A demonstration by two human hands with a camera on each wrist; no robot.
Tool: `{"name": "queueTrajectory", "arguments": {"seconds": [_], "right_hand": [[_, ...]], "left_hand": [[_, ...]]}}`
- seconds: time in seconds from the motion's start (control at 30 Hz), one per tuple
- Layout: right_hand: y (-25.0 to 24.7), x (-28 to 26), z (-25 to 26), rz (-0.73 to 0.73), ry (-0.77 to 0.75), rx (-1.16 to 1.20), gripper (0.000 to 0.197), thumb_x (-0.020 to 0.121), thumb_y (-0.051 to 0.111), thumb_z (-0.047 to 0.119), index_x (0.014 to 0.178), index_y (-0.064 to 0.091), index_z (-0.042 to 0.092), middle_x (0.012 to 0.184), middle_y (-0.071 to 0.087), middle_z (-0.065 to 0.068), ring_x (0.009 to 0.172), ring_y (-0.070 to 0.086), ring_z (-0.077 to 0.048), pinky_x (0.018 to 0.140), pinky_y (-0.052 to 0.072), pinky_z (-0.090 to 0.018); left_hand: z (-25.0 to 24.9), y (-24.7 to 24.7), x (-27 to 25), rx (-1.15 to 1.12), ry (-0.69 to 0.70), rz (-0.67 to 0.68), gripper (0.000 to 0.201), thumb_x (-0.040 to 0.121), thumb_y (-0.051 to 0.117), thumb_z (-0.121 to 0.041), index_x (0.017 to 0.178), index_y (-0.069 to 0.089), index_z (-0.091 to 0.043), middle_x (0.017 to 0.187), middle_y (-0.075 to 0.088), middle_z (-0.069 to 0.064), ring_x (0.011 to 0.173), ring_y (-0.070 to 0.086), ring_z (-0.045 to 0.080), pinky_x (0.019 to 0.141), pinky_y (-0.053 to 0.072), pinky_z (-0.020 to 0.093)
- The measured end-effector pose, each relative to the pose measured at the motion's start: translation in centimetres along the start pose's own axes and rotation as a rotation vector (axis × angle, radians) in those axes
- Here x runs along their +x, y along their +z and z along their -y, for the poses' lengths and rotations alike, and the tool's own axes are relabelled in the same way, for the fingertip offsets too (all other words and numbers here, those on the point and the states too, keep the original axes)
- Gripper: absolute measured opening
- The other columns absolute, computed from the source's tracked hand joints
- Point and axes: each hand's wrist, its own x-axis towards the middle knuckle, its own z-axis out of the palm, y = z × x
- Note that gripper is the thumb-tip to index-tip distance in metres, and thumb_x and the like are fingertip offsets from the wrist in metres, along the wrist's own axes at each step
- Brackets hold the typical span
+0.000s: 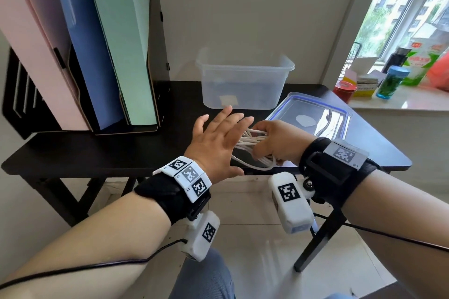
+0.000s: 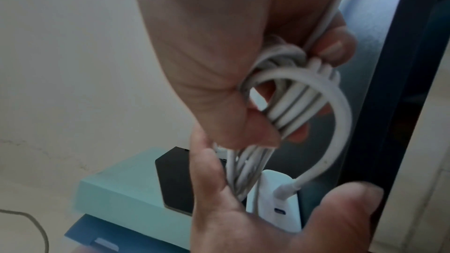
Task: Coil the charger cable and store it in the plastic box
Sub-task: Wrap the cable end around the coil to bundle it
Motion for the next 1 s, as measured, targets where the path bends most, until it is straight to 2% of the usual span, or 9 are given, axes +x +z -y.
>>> {"name": "queueTrajectory", "arguments": {"seconds": [0.13, 0.2, 0.3, 0.47, 0.63, 0.77, 0.83, 0.93, 1.0], "right_hand": [[-0.2, 0.1, -0.2, 0.045, 0.007, 0.045, 0.028, 0.066, 0.068, 0.011, 0.094, 0.063, 0.017, 0.072, 0.060, -0.009, 0.059, 0.055, -0.024, 0.045, 0.042, -0.027], [-0.2, 0.1, -0.4, 0.068, 0.005, 0.067, 0.025, 0.067, 0.067, 0.010, 0.091, 0.064, 0.019, 0.073, 0.061, -0.009, 0.060, 0.056, -0.023, 0.048, 0.044, -0.028], [-0.4, 0.1, -0.4, 0.098, 0.013, 0.086, 0.024, 0.068, 0.066, 0.011, 0.090, 0.065, 0.018, 0.077, 0.065, -0.009, 0.065, 0.061, -0.024, 0.058, 0.049, -0.035], [-0.9, 0.2, -0.4, 0.123, 0.029, 0.075, 0.023, 0.070, 0.066, 0.011, 0.093, 0.064, 0.014, 0.080, 0.066, -0.010, 0.068, 0.061, -0.023, 0.060, 0.049, -0.032], [-1.0, 0.3, -1.0, 0.133, 0.040, 0.093, 0.027, 0.072, 0.068, 0.013, 0.098, 0.063, 0.008, 0.086, 0.064, -0.016, 0.072, 0.058, -0.026, 0.065, 0.046, -0.037], [-1.1, 0.2, -1.2, 0.142, 0.002, 0.096, 0.024, 0.076, 0.068, 0.020, 0.097, 0.063, 0.011, 0.075, 0.062, -0.009, 0.062, 0.055, -0.019, 0.054, 0.043, -0.030], [-1.3, 0.2, -1.2, 0.126, -0.043, 0.133, 0.028, 0.080, 0.066, 0.031, 0.098, 0.062, 0.010, 0.069, 0.060, -0.005, 0.057, 0.053, -0.015, 0.050, 0.040, -0.029], [-1.9, -0.2, -1.2, 0.071, -0.097, 0.241, 0.045, 0.089, 0.046, 0.046, 0.101, 0.061, 0.006, 0.067, 0.062, -0.004, 0.054, 0.055, -0.014, 0.051, 0.039, -0.030], [-2.3, -0.6, -1.2, 0.023, -0.122, 0.328, 0.043, 0.094, 0.033, 0.046, 0.094, 0.063, 0.015, 0.071, 0.067, -0.010, 0.056, 0.056, -0.022, 0.051, 0.037, -0.029]], "left_hand": [[-0.1, -0.3, 0.2, -0.035, -0.008, -0.025, 0.093, 0.068, 0.066, -0.060, 0.143, 0.016, -0.037, 0.154, 0.023, -0.010, 0.144, 0.013, 0.008, 0.111, 0.003, 0.036], [-0.1, -0.5, 0.4, -0.059, -0.012, -0.029, 0.087, 0.068, 0.067, -0.061, 0.139, 0.023, -0.037, 0.146, 0.034, -0.012, 0.134, 0.032, 0.009, 0.107, 0.011, 0.034], [-0.2, -0.9, 0.8, -0.065, -0.022, -0.002, 0.084, 0.067, 0.066, -0.062, 0.136, 0.028, -0.036, 0.138, 0.044, -0.011, 0.124, 0.045, 0.014, 0.105, 0.016, 0.037], [-0.1, -0.7, 1.3, -0.110, -0.014, -0.023, 0.065, 0.073, 0.062, -0.053, 0.130, 0.039, -0.034, 0.122, 0.053, -0.007, 0.114, 0.049, 0.016, 0.104, 0.021, 0.035], [-0.4, -0.7, 2.1, -0.144, -0.019, 0.032, 0.046, 0.080, 0.060, -0.034, 0.124, 0.049, -0.030, 0.111, 0.056, 0.000, 0.107, 0.052, 0.022, 0.097, 0.035, 0.034], [-0.3, -0.9, 2.1, -0.173, -0.032, 0.037, 0.033, 0.083, 0.057, -0.030, 0.116, 0.055, -0.026, 0.106, 0.057, 0.003, 0.100, 0.054, 0.025, 0.088, 0.041, 0.034], [-0.1, -1.2, 2.1, -0.198, -0.050, 0.032, 0.029, 0.084, 0.055, -0.031, 0.112, 0.056, -0.025, 0.103, 0.057, 0.003, 0.097, 0.054, 0.024, 0.082, 0.042, 0.033], [0.3, -1.9, 2.2, -0.260, -0.095, 0.022, 0.014, 0.085, 0.052, -0.033, 0.096, 0.056, -0.025, 0.094, 0.057, 0.001, 0.091, 0.056, 0.025, 0.072, 0.039, 0.031], [0.6, -2.4, 2.3, -0.308, -0.144, 0.010, 0.011, 0.087, 0.051, -0.035, 0.091, 0.054, -0.025, 0.089, 0.058, -0.001, 0.088, 0.058, 0.026, 0.069, 0.036, 0.030]]}}
